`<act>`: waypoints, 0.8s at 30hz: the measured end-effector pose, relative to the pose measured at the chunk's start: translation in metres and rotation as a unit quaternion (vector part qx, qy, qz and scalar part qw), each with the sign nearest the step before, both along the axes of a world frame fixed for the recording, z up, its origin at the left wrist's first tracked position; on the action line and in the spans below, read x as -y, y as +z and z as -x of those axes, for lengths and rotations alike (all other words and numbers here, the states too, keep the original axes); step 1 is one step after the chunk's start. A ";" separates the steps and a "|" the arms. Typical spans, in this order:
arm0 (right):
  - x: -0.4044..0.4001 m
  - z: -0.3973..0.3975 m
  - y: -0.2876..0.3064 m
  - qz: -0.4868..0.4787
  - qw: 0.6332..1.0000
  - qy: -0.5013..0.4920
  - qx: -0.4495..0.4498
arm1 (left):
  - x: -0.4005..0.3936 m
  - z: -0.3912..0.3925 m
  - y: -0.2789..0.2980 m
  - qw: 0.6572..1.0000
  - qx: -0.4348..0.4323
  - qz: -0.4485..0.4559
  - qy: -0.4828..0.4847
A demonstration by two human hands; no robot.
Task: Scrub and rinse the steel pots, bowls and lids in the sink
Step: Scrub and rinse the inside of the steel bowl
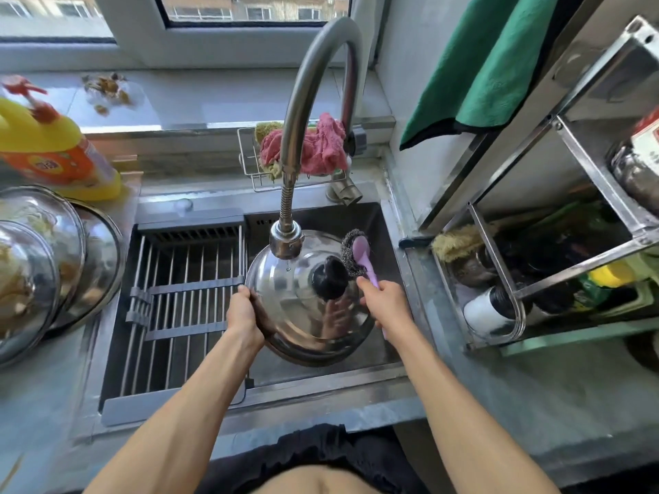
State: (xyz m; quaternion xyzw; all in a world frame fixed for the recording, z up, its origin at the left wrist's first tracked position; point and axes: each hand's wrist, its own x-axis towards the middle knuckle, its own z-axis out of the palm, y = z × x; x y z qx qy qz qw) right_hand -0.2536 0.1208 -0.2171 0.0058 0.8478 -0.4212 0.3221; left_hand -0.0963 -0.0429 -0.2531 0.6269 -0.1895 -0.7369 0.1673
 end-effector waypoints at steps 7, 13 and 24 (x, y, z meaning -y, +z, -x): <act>0.024 -0.012 0.013 0.080 0.996 0.000 -0.024 | -0.002 -0.005 0.015 1.000 -0.027 0.003 -0.005; 0.027 -0.014 0.013 0.006 0.999 0.036 0.004 | -0.017 -0.012 0.021 0.993 -0.051 0.097 -0.049; 0.013 -0.015 0.001 0.103 0.985 -0.070 0.118 | 0.009 -0.025 0.033 0.933 -0.070 0.198 -0.292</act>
